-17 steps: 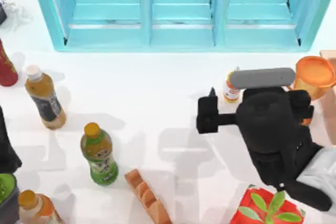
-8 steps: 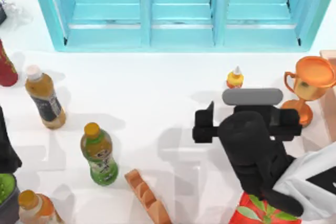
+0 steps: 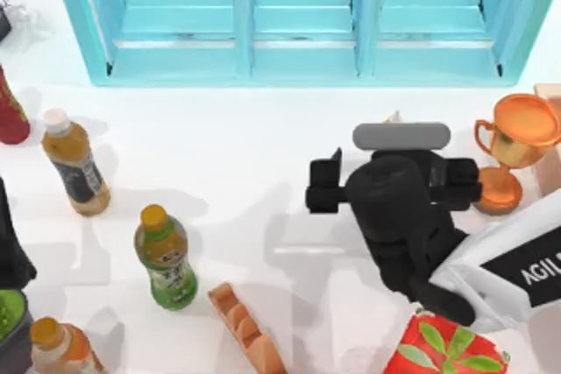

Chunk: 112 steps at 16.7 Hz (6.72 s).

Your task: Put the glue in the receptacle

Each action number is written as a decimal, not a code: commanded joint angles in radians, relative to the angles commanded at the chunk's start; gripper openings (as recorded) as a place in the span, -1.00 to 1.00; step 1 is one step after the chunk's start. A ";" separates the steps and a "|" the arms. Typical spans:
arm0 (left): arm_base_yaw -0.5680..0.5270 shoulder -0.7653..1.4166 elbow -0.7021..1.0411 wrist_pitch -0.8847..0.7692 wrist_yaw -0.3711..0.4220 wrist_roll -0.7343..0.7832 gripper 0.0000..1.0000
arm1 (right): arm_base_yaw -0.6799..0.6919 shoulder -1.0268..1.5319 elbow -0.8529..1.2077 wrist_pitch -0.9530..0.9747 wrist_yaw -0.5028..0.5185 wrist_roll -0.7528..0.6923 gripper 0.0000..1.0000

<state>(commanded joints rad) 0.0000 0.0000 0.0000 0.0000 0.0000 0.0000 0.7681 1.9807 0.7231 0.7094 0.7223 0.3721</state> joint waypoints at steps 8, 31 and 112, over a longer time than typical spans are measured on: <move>0.000 0.000 0.000 0.000 0.000 0.000 1.00 | -0.146 0.230 0.154 0.132 -0.122 -0.091 1.00; 0.000 0.000 0.000 0.000 0.000 0.000 1.00 | -0.152 0.233 0.153 0.137 -0.127 -0.094 -1.00; 0.000 0.000 0.000 0.000 0.000 0.000 1.00 | -1.565 -0.144 0.260 -1.466 -1.881 -1.977 -1.00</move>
<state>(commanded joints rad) 0.0000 0.0000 0.0000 0.0000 0.0000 0.0000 -0.7970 1.8371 0.9828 -0.7569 -1.1583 -1.6052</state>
